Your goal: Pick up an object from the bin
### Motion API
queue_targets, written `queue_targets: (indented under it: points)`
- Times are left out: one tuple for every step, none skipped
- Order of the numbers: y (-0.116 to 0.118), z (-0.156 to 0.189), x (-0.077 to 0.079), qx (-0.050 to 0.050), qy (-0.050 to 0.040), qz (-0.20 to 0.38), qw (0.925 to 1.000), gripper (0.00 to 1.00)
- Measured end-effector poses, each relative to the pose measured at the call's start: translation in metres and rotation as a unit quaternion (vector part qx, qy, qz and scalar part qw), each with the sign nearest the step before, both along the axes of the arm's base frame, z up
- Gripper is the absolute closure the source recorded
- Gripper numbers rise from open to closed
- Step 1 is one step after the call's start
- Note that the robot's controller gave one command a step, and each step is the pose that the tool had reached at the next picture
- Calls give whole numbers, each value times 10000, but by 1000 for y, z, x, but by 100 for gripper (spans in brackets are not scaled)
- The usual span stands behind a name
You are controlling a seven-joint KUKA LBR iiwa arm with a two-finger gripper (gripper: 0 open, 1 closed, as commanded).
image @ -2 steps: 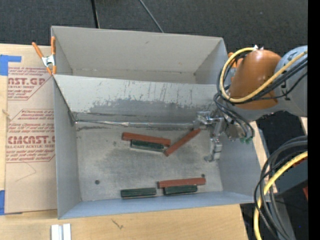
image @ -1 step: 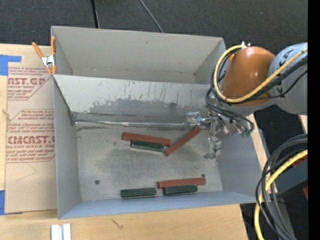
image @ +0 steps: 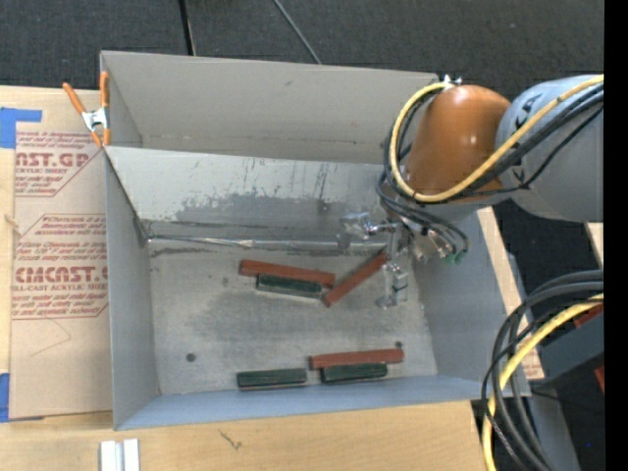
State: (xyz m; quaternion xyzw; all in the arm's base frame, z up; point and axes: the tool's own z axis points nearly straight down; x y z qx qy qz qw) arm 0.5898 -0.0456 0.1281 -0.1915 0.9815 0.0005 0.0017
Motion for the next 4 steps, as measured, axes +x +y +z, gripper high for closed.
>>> queue_targets:
  points:
    - [9, -60, 1, -3, 10, 900, 9959, 0]
    - [-14, -58, 2, -8, -1, 937, 9956, 100]
    - [-14, -58, 2, -9, -1, 938, 9956, 100]
    - [-14, -54, 1, -6, 15, 940, 9956, 100]
